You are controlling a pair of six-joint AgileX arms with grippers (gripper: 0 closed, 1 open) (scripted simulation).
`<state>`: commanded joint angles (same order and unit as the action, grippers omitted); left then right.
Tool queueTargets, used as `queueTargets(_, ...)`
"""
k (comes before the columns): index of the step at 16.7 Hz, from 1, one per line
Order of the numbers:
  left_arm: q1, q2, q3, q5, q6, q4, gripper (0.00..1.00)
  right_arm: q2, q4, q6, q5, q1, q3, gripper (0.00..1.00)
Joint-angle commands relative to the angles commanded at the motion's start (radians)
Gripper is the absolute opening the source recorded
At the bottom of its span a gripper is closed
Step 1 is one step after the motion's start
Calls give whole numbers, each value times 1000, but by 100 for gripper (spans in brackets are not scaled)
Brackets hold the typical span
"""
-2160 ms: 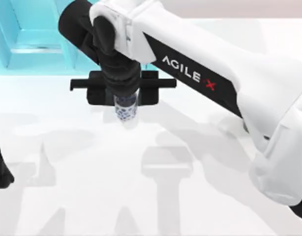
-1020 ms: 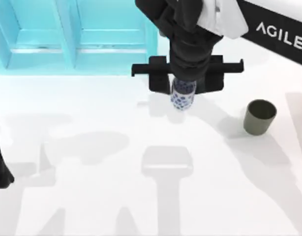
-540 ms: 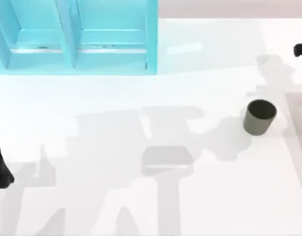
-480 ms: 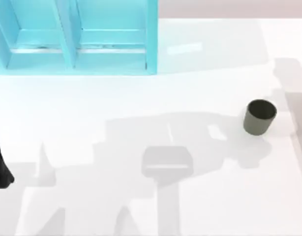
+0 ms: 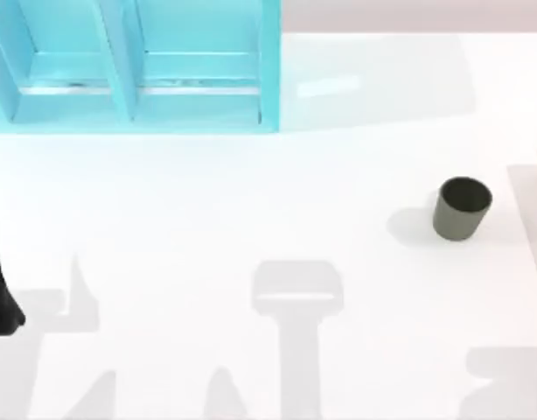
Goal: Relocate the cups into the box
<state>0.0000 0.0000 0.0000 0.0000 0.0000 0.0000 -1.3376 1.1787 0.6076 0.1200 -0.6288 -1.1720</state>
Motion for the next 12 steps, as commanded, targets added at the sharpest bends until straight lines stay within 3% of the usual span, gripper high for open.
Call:
queueTargets(3,0,0,0,0,0,0,100,67,-8,73,25,-73,64,0)
queueTargets(12,0,0,0,0,0,0,100,56,-74,65,23,-64,121,0)
